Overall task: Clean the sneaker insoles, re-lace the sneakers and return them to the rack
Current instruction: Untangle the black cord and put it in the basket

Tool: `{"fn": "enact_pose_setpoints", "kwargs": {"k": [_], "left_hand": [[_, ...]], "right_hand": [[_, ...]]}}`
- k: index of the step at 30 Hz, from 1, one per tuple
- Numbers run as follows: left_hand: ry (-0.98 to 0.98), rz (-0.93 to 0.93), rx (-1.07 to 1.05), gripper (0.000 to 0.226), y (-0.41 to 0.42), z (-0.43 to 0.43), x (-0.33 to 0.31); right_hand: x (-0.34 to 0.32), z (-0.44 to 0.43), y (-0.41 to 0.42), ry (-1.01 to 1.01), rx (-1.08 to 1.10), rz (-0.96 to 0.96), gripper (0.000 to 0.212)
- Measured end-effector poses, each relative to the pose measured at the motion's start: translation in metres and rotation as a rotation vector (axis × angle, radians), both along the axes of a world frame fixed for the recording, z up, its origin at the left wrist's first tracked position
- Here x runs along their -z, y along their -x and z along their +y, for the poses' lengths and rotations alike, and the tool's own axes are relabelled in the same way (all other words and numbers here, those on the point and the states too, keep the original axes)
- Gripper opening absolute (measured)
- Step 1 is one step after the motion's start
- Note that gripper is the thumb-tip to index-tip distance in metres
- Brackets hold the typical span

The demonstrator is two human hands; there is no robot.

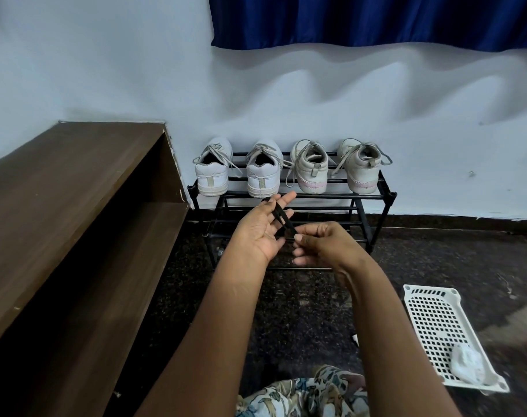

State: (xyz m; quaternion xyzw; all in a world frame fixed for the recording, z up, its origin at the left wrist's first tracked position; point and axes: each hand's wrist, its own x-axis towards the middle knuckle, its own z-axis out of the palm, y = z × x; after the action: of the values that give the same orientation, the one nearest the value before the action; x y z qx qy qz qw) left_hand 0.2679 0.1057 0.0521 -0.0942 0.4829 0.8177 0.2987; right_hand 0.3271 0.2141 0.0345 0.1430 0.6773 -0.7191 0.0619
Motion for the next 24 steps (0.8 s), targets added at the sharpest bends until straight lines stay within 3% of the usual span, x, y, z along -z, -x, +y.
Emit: {"fn": "enact_pose_setpoints", "kwargs": {"k": [5, 9, 11, 15, 20, 24], "left_hand": [[-0.118, -0.103, -0.105, 0.026, 0.001, -0.004, -0.004], [-0.195, -0.189, -0.257, 0.031, 0.008, -0.013, -0.006], [-0.209, -0.225, -0.323, 0.033, 0.013, -0.02, -0.006], [-0.278, -0.257, -0.483, 0.039, 0.024, -0.04, -0.006], [-0.401, -0.298, -0.689, 0.035, 0.034, -0.067, -0.006], [-0.442, -0.331, -0.84, 0.033, 0.04, -0.084, -0.003]], "right_hand": [[-0.006, 0.008, -0.001, -0.068, 0.084, 0.091, 0.022], [-0.01, 0.017, -0.005, -0.075, 0.186, 0.098, 0.008], [-0.01, 0.022, -0.007, -0.132, 0.252, 0.112, 0.012], [-0.008, 0.042, -0.012, -0.323, 0.461, 0.149, 0.022], [-0.007, 0.071, -0.016, -0.414, 0.761, 0.118, 0.029], [-0.006, 0.089, -0.026, -0.474, 0.943, 0.029, 0.024]]}}
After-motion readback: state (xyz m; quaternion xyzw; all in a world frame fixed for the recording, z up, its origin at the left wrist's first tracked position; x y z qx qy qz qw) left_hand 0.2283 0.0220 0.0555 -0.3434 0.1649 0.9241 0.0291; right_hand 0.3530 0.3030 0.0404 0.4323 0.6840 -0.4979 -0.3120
